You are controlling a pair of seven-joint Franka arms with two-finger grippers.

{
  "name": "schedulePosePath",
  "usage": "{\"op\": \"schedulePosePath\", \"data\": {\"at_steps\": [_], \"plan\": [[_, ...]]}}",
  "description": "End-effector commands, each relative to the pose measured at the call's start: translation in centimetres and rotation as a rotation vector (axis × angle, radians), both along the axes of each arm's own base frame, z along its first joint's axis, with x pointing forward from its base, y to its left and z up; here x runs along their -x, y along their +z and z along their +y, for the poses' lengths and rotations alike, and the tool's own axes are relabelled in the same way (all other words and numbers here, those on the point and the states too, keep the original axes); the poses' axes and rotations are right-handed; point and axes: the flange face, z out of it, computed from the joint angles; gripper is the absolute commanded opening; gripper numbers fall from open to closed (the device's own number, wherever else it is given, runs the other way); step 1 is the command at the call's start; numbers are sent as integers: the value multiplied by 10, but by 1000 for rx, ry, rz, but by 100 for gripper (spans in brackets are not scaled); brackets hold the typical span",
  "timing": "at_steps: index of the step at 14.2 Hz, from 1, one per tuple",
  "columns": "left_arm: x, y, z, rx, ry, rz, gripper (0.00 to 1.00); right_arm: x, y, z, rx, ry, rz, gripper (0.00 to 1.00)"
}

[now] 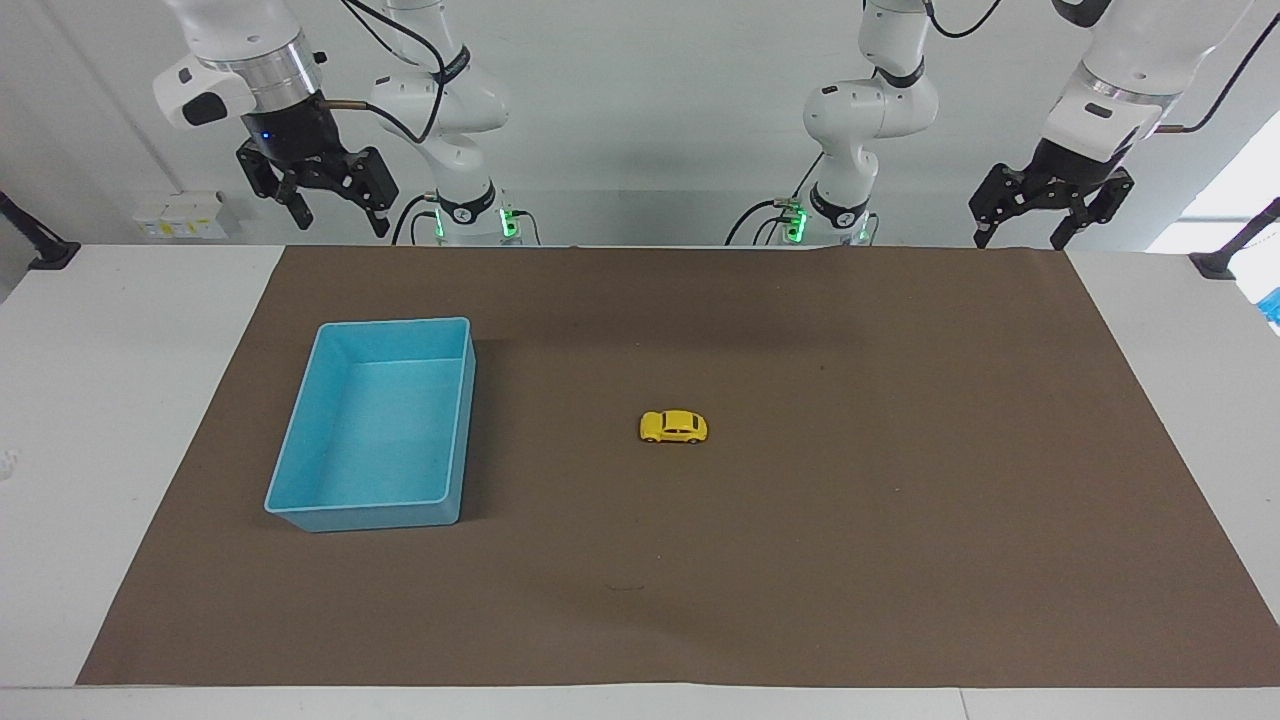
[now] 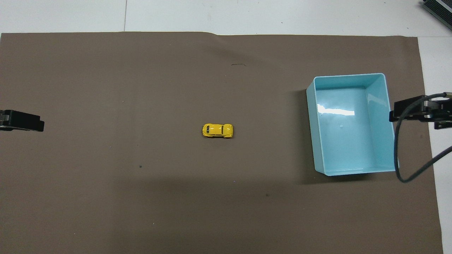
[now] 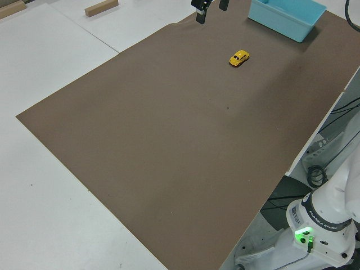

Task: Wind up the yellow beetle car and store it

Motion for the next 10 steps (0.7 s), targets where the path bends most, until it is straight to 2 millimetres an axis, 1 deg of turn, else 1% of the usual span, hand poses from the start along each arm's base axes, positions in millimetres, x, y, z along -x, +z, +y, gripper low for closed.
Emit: {"op": "schedulePosePath", "data": {"at_steps": [1, 5, 6, 9, 10], "plan": [[3, -1, 4, 10, 15, 10, 100, 2, -1, -1, -23, -7, -3, 100], [2, -2, 7, 10, 28, 10, 100, 2, -1, -1, -23, -7, -3, 100], [2, -7, 6, 10, 37, 19, 100, 2, -1, -1, -23, -7, -3, 100], [0, -12, 4, 11, 123, 26, 100, 2, -1, -1, -23, -7, -3, 100], [0, -17, 2, 10, 154, 35, 100, 2, -1, -1, -23, -7, -3, 100]]}}
